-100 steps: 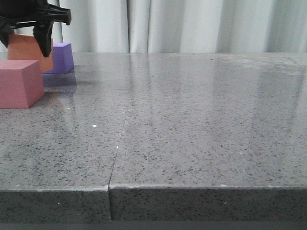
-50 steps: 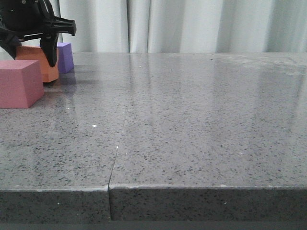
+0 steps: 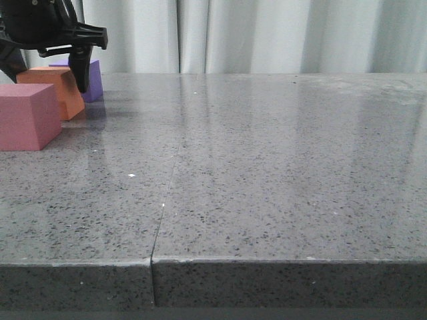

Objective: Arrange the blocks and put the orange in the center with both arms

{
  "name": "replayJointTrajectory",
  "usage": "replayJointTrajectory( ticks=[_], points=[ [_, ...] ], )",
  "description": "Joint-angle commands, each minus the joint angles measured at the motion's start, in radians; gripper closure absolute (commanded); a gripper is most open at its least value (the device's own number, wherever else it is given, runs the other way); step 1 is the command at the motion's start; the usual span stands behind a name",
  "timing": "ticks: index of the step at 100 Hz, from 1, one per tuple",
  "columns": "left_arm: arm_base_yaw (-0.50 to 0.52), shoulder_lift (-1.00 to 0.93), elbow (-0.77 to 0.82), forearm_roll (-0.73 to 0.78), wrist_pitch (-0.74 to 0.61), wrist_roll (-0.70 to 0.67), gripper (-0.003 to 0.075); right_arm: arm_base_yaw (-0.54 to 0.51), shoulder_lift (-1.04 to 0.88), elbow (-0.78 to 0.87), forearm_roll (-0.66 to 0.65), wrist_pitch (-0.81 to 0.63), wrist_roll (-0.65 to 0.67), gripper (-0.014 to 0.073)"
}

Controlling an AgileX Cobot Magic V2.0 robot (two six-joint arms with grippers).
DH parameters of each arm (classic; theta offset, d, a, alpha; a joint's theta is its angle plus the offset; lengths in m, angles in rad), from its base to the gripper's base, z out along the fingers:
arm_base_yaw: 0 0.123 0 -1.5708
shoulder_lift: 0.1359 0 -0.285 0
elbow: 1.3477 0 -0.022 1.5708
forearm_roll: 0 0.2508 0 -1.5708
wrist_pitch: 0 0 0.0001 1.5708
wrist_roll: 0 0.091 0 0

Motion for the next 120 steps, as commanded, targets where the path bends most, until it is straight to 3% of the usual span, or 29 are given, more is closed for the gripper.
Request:
replayJointTrajectory(
  ticks=[1, 58, 72, 98, 120],
  points=[
    [0.004, -0.045, -0.024, 0.020, -0.042, -0.007, 0.0132, -0.003, 0.011, -0.027, 0.005, -0.071, -0.012, 0.0649],
    [-0.012, -0.196, -0.021, 0.051, -0.071, -0.007, 0.0150, -0.003, 0.011, -0.027, 0.005, -0.071, -0.012, 0.0649],
    [-0.038, -0.256, 0.012, 0.100, -0.088, -0.007, 0.0293, -0.003, 0.011, -0.027, 0.005, -0.071, -0.012, 0.0649],
    [-0.050, -0.429, 0.225, 0.116, -0.200, -0.007, 0.0738, -0.003, 0.011, -0.027, 0.005, -0.071, -0.012, 0.0649],
    [-0.050, -0.593, 0.410, 0.116, -0.277, -0.007, 0.0741, -0.003, 0.011, -0.027, 0.005, -0.071, -0.012, 0.0649]
  ],
)
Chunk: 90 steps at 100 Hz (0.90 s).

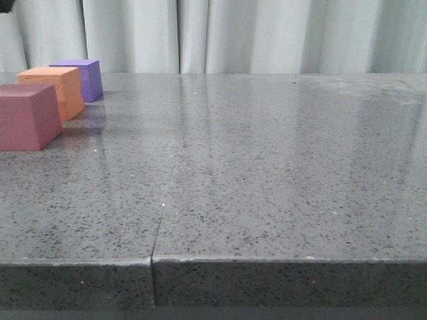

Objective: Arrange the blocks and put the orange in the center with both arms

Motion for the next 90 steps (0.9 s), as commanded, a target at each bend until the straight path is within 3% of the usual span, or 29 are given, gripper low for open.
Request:
replayJointTrajectory(
  ticks=[1, 73, 90],
  points=[
    [-0.006, -0.102, 0.038, 0.021, -0.087, -0.007, 0.0741, -0.003, 0.011, -0.027, 0.005, -0.071, -0.012, 0.0649],
    [-0.006, -0.624, 0.444, -0.029, -0.090, -0.007, 0.0741, -0.003, 0.011, -0.027, 0.005, -0.071, -0.012, 0.0649],
    [-0.006, -0.766, 0.519, -0.048, -0.002, -0.007, 0.0741, -0.003, 0.011, -0.027, 0.005, -0.071, -0.012, 0.0649]
  ],
)
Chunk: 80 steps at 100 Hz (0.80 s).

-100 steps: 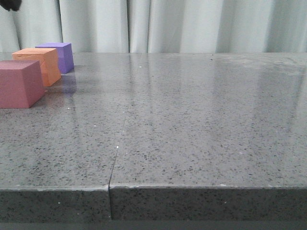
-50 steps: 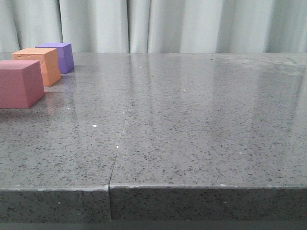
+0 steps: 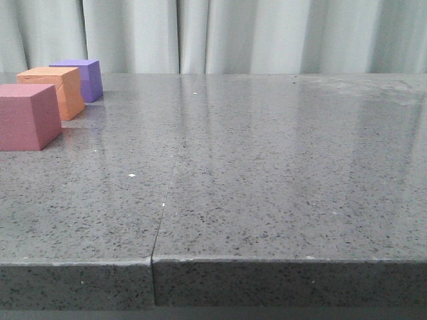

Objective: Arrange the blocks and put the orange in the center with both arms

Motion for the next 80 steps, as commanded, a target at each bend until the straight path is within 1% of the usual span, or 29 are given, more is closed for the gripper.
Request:
replayJointTrajectory(
  ticks=[1, 31, 41, 61, 73, 80],
  points=[
    [-0.006, -0.062, 0.005, -0.009, -0.003, -0.007, 0.0741, -0.003, 0.011, -0.027, 0.005, -0.071, -0.012, 0.0649],
    [-0.006, -0.263, 0.039, -0.005, 0.182, -0.007, 0.0741, -0.003, 0.011, -0.027, 0.005, -0.071, -0.012, 0.0649],
    [-0.006, -0.312, 0.046, 0.002, 0.210, 0.058, 0.0741, -0.003, 0.011, -0.027, 0.005, -0.071, -0.012, 0.0649],
    [0.014, -0.380, 0.108, -0.024, 0.156, 0.156, 0.0741, -0.003, 0.011, -0.027, 0.005, -0.071, -0.012, 0.0649],
    [0.059, -0.432, 0.181, -0.096, 0.034, 0.237, 0.0741, -0.003, 0.011, -0.027, 0.005, -0.071, -0.012, 0.0649],
    [0.105, -0.464, 0.236, -0.133, -0.092, 0.262, 0.0741, -0.003, 0.011, -0.027, 0.005, -0.071, -0.012, 0.0649]
  ],
)
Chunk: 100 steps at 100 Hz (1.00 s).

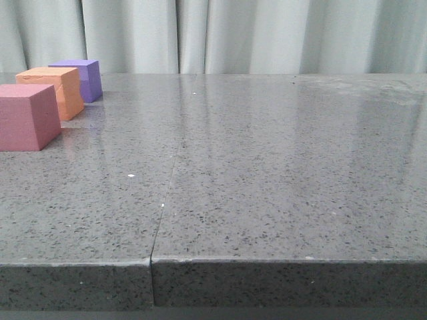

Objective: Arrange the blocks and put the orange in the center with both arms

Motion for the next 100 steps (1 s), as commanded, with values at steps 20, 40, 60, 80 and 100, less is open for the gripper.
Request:
replayJointTrajectory(
  ticks=[20, 40, 60, 80, 100],
  points=[
    [0.183, -0.092, 0.185, -0.199, -0.488, 0.155, 0.0741, -0.003, 0.011, -0.027, 0.005, -0.071, -0.012, 0.0649],
    [0.247, -0.180, 0.334, -0.311, -0.711, 0.314, 0.0741, -0.003, 0.011, -0.027, 0.005, -0.071, -0.012, 0.0649],
    [0.247, -0.266, 0.483, -0.323, -0.845, 0.321, 0.0741, -0.003, 0.011, -0.027, 0.005, -0.071, -0.012, 0.0649],
    [0.263, -0.263, 0.554, -0.346, -0.883, 0.326, 0.0741, -0.003, 0.011, -0.027, 0.005, -0.071, -0.012, 0.0649],
    [0.263, -0.263, 0.554, -0.346, -0.885, 0.326, 0.0741, -0.003, 0.011, -0.027, 0.005, -0.070, -0.012, 0.0649]
  ],
)
